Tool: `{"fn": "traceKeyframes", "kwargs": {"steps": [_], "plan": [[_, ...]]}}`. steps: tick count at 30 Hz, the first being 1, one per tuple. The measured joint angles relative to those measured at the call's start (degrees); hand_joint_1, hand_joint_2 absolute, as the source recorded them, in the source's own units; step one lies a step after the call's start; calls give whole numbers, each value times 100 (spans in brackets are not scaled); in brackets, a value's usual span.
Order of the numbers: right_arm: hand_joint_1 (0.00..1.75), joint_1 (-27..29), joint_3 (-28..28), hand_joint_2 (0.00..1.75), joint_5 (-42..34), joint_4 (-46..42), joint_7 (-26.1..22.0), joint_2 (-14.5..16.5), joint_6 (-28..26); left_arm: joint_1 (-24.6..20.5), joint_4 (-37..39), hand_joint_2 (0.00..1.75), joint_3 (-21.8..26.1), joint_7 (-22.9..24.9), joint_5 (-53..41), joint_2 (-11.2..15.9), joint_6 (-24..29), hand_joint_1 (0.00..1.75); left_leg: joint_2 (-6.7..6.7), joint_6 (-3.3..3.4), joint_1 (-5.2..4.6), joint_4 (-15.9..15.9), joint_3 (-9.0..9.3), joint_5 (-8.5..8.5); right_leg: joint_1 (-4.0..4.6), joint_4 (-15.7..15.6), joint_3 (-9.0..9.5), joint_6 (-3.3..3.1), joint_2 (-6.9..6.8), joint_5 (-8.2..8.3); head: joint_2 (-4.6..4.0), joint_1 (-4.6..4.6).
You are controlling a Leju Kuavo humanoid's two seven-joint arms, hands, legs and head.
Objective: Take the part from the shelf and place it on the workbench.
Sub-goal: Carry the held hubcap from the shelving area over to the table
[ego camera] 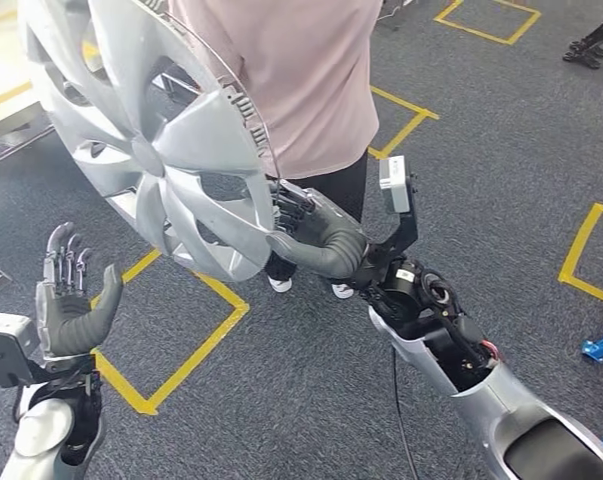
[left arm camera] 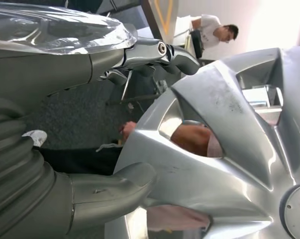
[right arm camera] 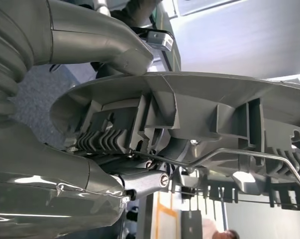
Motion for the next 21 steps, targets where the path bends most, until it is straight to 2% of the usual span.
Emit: {"fn": "traceKeyframes", "kwargs": {"steps": [1, 3, 4, 5, 6, 7, 8, 9, 10, 11, 12, 13, 14, 15, 16, 17, 18, 19, 20, 21], "plan": [[175, -10, 5, 175, 5, 3, -4, 1, 0, -10, 5, 175, 0, -7, 2, -3, 1, 0, 31, 41, -21, -122, 63, 6, 23, 0, 15, 31, -49, -18, 0, 13], [175, -30, 15, 175, 18, 14, -17, 2, 4, -14, 15, 175, 0, -16, 7, -4, 2, 0, -107, 130, -39, -124, 65, -13, 37, -17, 64, 91, -157, -50, 0, 48], [175, -38, 18, 175, 25, 22, -23, 2, 7, -13, 19, 175, 1, -16, 9, -3, 3, 0, -175, 166, -30, -133, 81, -16, 26, 3, 75, 123, -140, -93, 0, 61], [175, -46, 18, 175, 31, 34, -29, 1, 9, -18, 20, 175, 1, -14, 13, -4, 8, 0, -242, 207, -15, -144, 100, -15, 10, 112, 45, 146, -40, -187, 0, 73], [175, -53, 18, 175, 40, 50, -37, 1, 11, -24, 21, 175, 1, -9, 17, -8, 15, 0, -307, 245, 3, -157, 119, -12, -3, 349, -50, 159, 112, -334, 0, 99], [175, -58, 17, 175, 54, 67, -43, 0, 15, -26, 22, 175, 1, 2, 23, -13, 26, 0, -374, 271, 10, -163, 129, -12, -9, 732, -226, 162, 298, -530, 0, 139], [175, -58, 17, 175, 67, 84, -49, 0, 20, -26, 26, 175, 1, 20, 30, -16, 40, 0, -444, 291, 6, -161, 131, -12, -5, 1183, -438, 159, 425, -722, 0, 179], [175, -55, 18, 175, 81, 101, -51, 0, 22, -21, 31, 175, 1, 39, 37, -19, 51, 0, -524, 300, -4, -159, 132, -13, 2, 1577, -638, 155, 485, -852, 0, 216], [175, -51, 19, 175, 91, 119, -50, 0, 21, -16, 38, 175, 1, 60, 43, -20, 63, 0, -607, 303, -14, -155, 135, -15, 7, 1809, -771, 147, 513, -882, 0, 240], [175, -48, 19, 175, 96, 135, -45, 0, 13, -14, 45, 175, 1, 79, 48, -20, 74, 0, -696, 303, -21, -150, 140, -16, 9, 1784, -790, 133, 527, -782, 0, 255], [175, -46, 18, 175, 97, 150, -40, 0, 2, -15, 50, 175, 1, 95, 51, -21, 89, 0, -786, 302, -25, -142, 146, -18, 9, 1520, -701, 111, 557, -576, 0, 268], [175, -45, 18, 175, 97, 160, -33, 0, -13, -17, 52, 175, 1, 109, 51, -23, 106, 0, -875, 297, -25, -133, 152, -21, 7, 1105, -540, 86, 637, -320, 0, 285], [175, -46, 17, 175, 97, 167, -26, 0, -26, -22, 54, 175, 1, 120, 49, -26, 123, 0, -955, 284, -32, -121, 146, -22, -3, 692, -375, 60, 783, -122, 0, 296], [175, -49, 17, 175, 95, 170, -22, 0, -37, -29, 56, 175, 1, 132, 45, -30, 139, 0, -1029, 264, -29, -108, 128, -17, -13, 359, -238, 45, 911, -10, 0, 298], [175, -52, 18, 175, 94, 172, -17, 0, -48, -35, 58, 175, 0, 140, 39, -33, 151, 0, -1097, 234, -20, -102, 98, -4, -15, 173, -148, 37, 1002, 20, 0, 299], [175, -55, 18, 175, 93, 172, -12, 0, -56, -36, 61, 175, -1, 148, 32, -34, 162, 0, -1164, 198, -6, -104, 66, 18, -12, 110, -105, 32, 1026, -7, 0, 296], [175, -57, 19, 175, 92, 172, -4, 0, -68, -32, 63, 175, -1, 155, 27, -33, 172, 0, -1243, 157, 2, -114, 43, 43, -15, 67, -67, 24, 959, -12, 0, 298], [175, -58, 19, 175, 92, 172, 5, 0, -81, -25, 64, 175, -1, 158, 23, -28, 178, 0, -1259, 124, 1, -119, 28, 52, -27, 44, -32, 5, 873, 1, 0, 304], [175, -56, 19, 175, 92, 172, 14, 0, -96, -25, 65, 175, -1, 160, 20, -25, 182, 0, -1168, 96, -17, -64, -5, 12, -44, 10, -4, -23, 790, 18, 0, 280], [175, -56, 18, 175, 92, 172, 20, 0, -108, -36, 65, 175, -1, 162, 19, -21, 184, 0, -997, 67, -35, 105, -91, -88, -62, -25, 21, -50, 699, 35, 0, 234]]}}
